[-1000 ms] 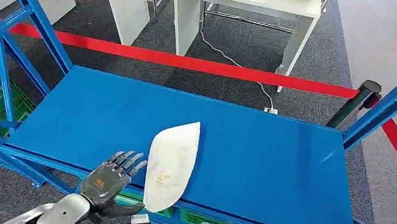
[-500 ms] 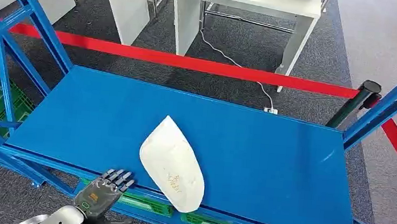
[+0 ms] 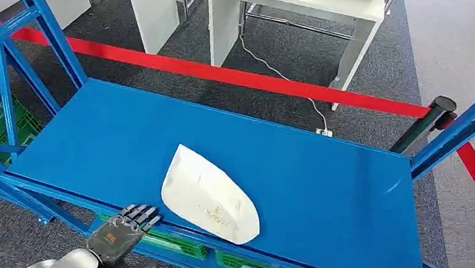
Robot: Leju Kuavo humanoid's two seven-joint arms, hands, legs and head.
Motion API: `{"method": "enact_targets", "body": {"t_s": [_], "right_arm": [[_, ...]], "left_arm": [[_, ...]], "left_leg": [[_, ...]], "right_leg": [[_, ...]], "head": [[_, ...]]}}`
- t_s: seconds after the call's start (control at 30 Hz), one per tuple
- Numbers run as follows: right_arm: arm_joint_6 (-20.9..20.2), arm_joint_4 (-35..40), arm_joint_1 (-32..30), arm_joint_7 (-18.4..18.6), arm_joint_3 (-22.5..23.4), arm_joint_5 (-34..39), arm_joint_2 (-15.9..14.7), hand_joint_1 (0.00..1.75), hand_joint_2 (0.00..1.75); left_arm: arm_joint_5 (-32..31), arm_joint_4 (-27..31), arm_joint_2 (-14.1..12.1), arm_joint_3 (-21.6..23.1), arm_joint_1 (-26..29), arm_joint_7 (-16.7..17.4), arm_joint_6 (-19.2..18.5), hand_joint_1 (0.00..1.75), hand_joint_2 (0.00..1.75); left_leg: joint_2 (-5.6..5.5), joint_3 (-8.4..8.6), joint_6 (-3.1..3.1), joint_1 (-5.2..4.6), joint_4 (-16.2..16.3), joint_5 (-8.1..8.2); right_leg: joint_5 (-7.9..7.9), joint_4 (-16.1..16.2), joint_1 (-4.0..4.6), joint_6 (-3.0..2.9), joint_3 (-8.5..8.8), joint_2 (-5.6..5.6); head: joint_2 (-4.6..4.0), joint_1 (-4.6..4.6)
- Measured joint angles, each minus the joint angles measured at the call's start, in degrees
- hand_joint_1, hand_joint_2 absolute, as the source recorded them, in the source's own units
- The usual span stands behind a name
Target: Take the parts from the cabinet and place them on the table.
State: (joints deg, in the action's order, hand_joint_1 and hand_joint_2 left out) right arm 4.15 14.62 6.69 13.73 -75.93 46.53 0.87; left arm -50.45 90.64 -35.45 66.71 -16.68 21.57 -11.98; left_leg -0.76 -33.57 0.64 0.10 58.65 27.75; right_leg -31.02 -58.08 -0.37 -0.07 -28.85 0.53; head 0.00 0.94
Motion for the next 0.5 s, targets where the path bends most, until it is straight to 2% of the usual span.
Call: {"method": "enact_targets", "body": {"t_s": [0.4,0.43,0.5], "right_arm": [[-0.04,0.0,0.0,0.0,0.0,-0.37,0.0,0.0,0.0],[-0.04,0.0,0.0,0.0,0.0,-0.37,0.0,0.0,0.0],[0.07,0.0,0.0,0.0,0.0,-0.37,0.0,0.0,0.0]], "left_arm": [[-1.26,-0.83,0.04,0.37,0.52,0.28,3.62,0.0,0.0],[-1.99,-0.94,0.07,0.37,0.58,0.72,4.51,0.0,0.0],[-5.76,-1.2,0.13,0.17,0.87,3.04,10.24,0.0,0.0]], "left_leg": [[0.0,0.0,0.0,0.0,0.0,0.0],[0.0,0.0,0.0,0.0,0.0,0.0],[0.0,-0.01,0.0,0.0,0.0,0.0]], "right_leg": [[0.0,0.0,0.0,0.0,-0.02,0.01],[0.0,0.0,0.0,0.0,-0.03,0.01],[0.0,0.0,0.0,0.0,-0.04,0.01]], "head": [[0.0,-0.02],[0.0,0.0],[0.0,0.0]]}}
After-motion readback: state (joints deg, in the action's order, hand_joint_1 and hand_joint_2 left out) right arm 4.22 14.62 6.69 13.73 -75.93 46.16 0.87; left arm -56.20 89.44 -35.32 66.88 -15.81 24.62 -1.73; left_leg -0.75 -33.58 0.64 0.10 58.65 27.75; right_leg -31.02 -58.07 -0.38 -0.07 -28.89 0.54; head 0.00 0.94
